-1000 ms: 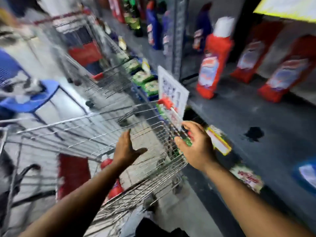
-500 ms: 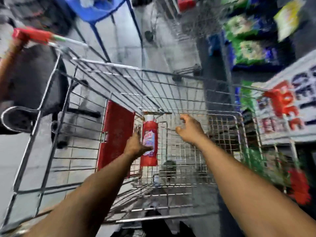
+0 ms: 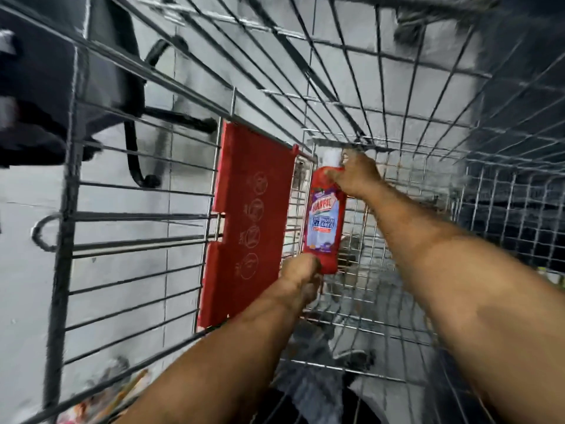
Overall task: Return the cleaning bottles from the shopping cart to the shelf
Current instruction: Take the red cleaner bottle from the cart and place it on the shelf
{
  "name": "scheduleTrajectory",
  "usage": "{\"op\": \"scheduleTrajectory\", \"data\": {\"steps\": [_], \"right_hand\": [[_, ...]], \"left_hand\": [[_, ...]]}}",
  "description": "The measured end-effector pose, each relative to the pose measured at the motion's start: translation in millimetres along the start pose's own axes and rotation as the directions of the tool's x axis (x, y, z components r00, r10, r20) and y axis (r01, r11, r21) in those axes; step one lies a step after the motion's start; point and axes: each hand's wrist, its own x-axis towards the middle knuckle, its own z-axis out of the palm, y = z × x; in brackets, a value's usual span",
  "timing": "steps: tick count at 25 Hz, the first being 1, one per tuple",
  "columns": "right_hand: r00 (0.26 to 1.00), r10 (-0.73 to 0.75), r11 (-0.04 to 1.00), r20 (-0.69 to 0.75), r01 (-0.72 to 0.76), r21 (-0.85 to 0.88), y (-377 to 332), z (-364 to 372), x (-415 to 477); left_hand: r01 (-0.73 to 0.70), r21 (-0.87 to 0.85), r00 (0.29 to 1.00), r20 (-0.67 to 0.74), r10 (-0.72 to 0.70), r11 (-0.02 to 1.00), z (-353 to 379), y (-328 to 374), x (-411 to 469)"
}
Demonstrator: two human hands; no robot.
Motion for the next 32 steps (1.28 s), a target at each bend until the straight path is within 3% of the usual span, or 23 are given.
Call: {"op": "scheduleTrajectory", "data": {"steps": [4, 9, 13, 21, 26, 28, 32], "right_hand": [[1.0, -0.013, 1.0, -0.008, 0.013, 0.011, 0.7, -5.2, -7.5], [0.999, -0.039, 0.999, 0.029, 0.04, -0.028, 2.0, 1.0, -19.5], [0.999, 0.021, 0.996, 0.035, -0.024, 0.088, 5.0, 10.6, -11.8], [1.0, 0.007, 0.986, 0.025, -0.011, 0.167, 3.4, 0.6, -24.0], [0.996, -0.089, 0.887, -0.005, 0.081, 0.455, 13.6, -43.2, -81.7], [0.988, -0.119, 0.834, -0.095, 0.151, 0.531, 19.5, -72.7, -117.6], [0.937, -0.12, 0.754, -0.329, 0.301, 0.584, 28.0, -133.6, -205.0]], "left_hand": [[0.091, -0.254, 0.996, 0.025, -0.088, 0.963, 2.0, 6.1, 0.3], [0.194, -0.22, 0.978, 0.124, -0.17, 0.956, 7.9, 14.9, -26.6], [0.213, -0.315, 0.974, 0.144, -0.175, 0.925, 6.1, 18.8, -19.7], [0.17, -0.308, 0.985, 0.06, -0.16, 0.936, -1.9, 8.1, -29.5], [0.06, -0.041, 0.998, 0.023, -0.059, 0.997, -7.5, 1.5, -50.6], [0.013, 0.033, 0.996, 0.085, -0.016, 0.999, -2.4, -1.0, -69.8], [-0.22, 0.181, 0.96, 0.215, 0.18, 0.958, 13.1, -5.0, -132.9]]}}
